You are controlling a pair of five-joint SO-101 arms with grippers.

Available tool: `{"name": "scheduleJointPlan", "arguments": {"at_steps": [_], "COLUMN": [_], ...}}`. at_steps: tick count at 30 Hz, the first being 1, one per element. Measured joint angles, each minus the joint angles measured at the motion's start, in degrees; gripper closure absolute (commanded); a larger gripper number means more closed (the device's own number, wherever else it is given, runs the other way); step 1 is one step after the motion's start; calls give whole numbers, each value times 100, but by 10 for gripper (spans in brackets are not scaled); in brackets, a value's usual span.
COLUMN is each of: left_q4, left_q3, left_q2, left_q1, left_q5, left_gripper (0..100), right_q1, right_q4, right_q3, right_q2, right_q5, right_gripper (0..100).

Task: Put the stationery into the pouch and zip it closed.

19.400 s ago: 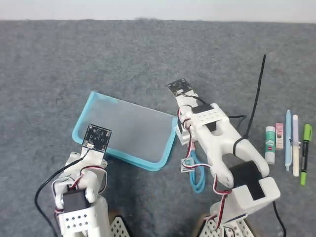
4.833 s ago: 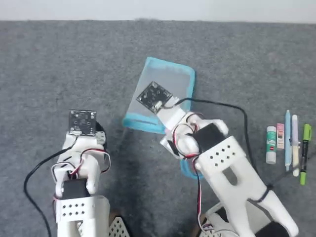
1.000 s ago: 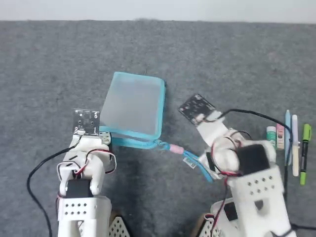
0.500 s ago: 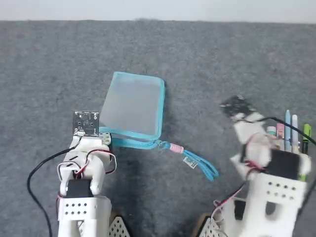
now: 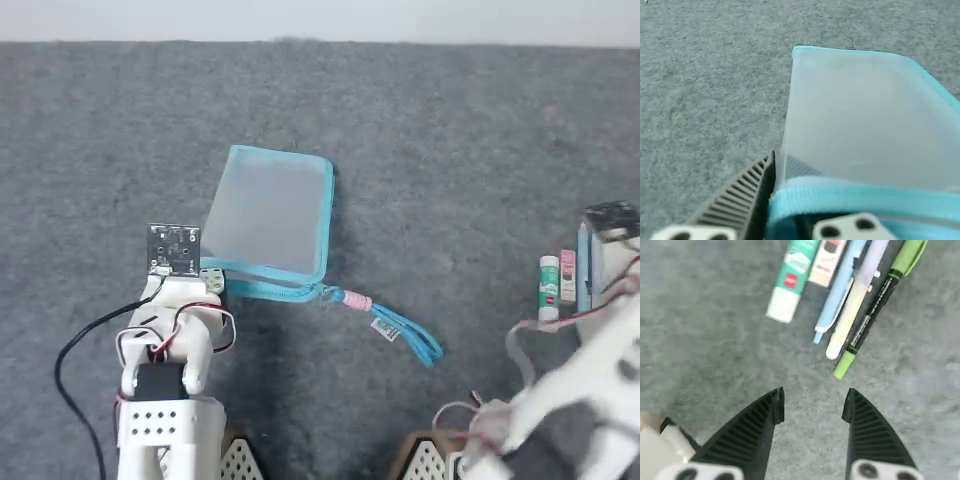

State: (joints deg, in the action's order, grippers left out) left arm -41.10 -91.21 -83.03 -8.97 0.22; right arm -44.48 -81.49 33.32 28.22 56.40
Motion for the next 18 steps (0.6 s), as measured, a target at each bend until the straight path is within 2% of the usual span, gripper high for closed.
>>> {"name": "scheduleJointPlan", "arguments": {"at_steps": [9, 18], "left_q4": [0, 0], "left_q3": [0, 0], "left_q2": [0, 0], "left_q1": [0, 0], "left_q5": [0, 0], "left_gripper": [988, 988], "right_q1": [-747, -774], "right_q4": [369, 949], "right_q3": [-1793, -2426], "right_q2": [-3182, -4396], "right_q5": [-149, -149], "right_gripper": [812, 812]}}
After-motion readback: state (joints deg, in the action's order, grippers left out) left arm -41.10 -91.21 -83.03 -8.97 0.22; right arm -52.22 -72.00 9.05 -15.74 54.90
